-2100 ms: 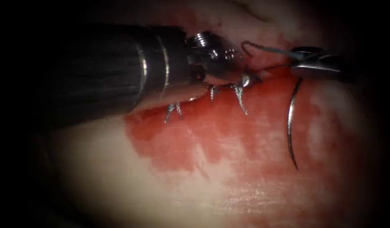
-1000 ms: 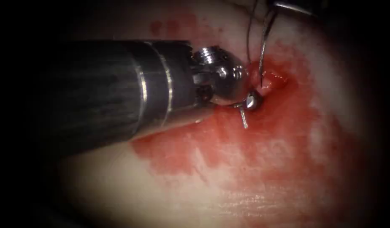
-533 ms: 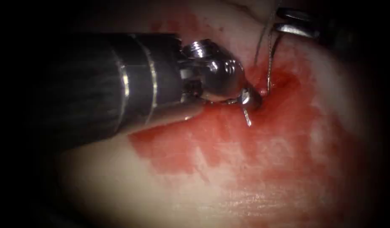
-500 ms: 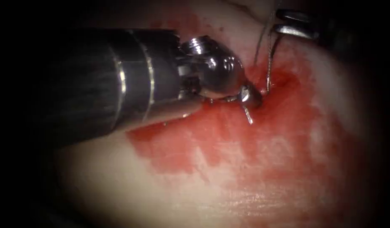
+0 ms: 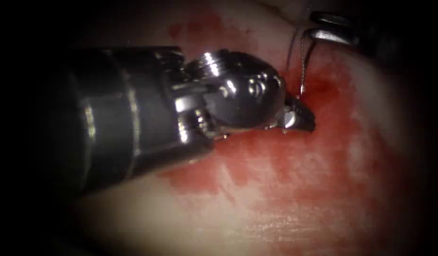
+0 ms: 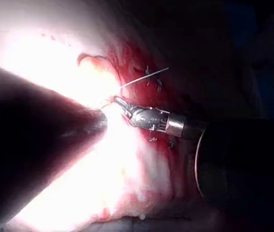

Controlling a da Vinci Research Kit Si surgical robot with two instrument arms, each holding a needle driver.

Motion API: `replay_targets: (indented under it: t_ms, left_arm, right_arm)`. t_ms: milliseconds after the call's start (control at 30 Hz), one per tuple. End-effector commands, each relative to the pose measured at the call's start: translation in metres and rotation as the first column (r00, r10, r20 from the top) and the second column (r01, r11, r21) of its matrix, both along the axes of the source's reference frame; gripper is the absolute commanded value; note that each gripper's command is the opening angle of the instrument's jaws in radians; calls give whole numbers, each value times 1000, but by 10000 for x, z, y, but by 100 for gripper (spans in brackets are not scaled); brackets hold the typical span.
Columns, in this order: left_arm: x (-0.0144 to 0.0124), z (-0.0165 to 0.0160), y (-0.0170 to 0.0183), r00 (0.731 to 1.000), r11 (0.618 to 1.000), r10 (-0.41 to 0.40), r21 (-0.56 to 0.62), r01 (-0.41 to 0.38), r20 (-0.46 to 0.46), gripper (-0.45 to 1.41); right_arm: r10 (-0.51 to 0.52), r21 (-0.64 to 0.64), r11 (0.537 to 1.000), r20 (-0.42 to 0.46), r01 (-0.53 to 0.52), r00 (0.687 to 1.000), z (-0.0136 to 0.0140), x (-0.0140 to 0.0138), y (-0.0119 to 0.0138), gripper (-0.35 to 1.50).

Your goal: Wound Closure

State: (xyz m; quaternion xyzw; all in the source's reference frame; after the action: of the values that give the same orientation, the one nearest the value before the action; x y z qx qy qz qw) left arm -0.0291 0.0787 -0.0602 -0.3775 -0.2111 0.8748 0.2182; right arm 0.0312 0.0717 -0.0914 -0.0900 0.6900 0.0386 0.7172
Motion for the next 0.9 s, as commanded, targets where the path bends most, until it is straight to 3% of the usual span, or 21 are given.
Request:
replay_targets:
  t_ms: [33,533,900]
  left_arm:
    - [-5,13,3,1000,1000,4,-14,-4,-3,9]
    - [-7,60,17,1000,999,11,-35,-11,-5,5]
    - [8,63,12,1000,999,22,-29,-22,-4,3]
  right_arm:
    - [-3,1,1000,-4,3,1000,4,10,1,-35]
    - [-33,26,999,18,33,999,5,11,-4,-35]
    - [-94,61,994,4,94,996,7,20,1,-35]
